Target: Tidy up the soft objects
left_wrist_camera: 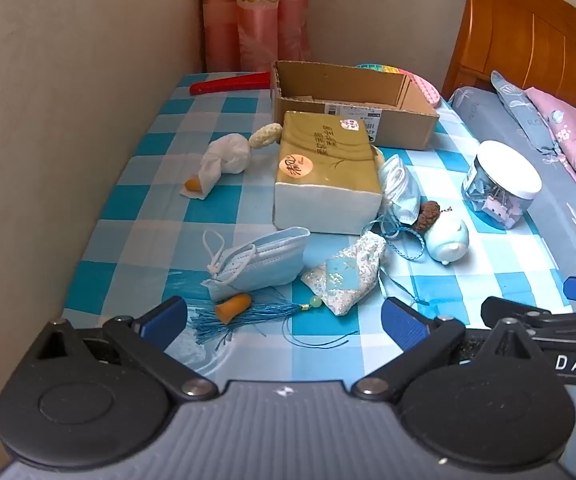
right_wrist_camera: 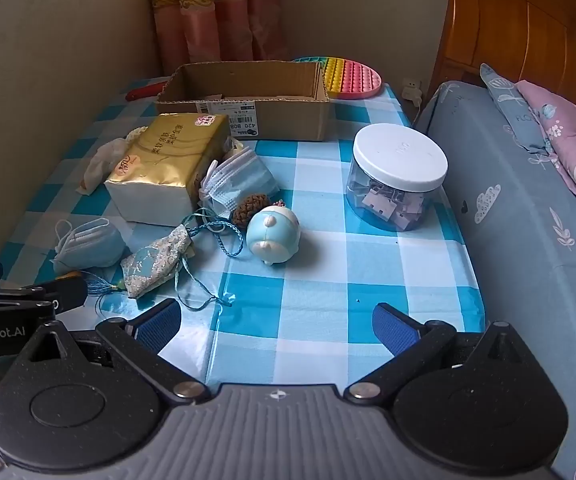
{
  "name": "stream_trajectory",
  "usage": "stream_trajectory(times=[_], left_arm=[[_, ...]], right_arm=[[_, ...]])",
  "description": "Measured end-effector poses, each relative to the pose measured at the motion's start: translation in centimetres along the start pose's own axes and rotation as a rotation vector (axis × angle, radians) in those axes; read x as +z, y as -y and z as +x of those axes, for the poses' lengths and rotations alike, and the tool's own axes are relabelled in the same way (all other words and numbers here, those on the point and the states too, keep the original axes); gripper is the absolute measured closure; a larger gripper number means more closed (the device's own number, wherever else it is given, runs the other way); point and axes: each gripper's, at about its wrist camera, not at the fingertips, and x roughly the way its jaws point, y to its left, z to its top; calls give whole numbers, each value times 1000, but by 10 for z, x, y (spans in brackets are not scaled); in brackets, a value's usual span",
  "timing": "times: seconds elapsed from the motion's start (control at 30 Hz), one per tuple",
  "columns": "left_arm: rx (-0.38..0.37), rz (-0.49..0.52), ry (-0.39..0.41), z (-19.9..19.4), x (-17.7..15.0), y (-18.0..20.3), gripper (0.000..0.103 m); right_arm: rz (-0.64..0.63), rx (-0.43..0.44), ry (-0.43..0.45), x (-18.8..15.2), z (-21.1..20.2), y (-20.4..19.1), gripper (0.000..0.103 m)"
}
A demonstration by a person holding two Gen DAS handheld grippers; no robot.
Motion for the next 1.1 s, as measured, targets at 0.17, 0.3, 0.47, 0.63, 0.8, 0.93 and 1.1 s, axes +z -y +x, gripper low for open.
stream_trajectory(times=[0.17,0.3,0.47,0.63,0.8,0.93,1.1], left_arm=[[5,6,0,0,1,-1,1],[-1,-1,2,1,2,-5,1],[17,13,7,-1,1,0,1],[20,13,9,-2,1,-1,1],[21,12,8,-3,1,-2,1],[24,10,4,-3,1,-3,1],[25,11,6,-3,1,-3,1]], right_arm=[[0,-3,4,-1,0,2,0],[1,2,7,0,-2,-1,0],[2,5,10,-1,-1,0,0],[-3,8,10,-1,-2,-2,0],[-13,15,7,-1,-2,-2,0],[-13,14,6,-1,-1,-2,0],[-14,14,7,-2,-1,-2,0]])
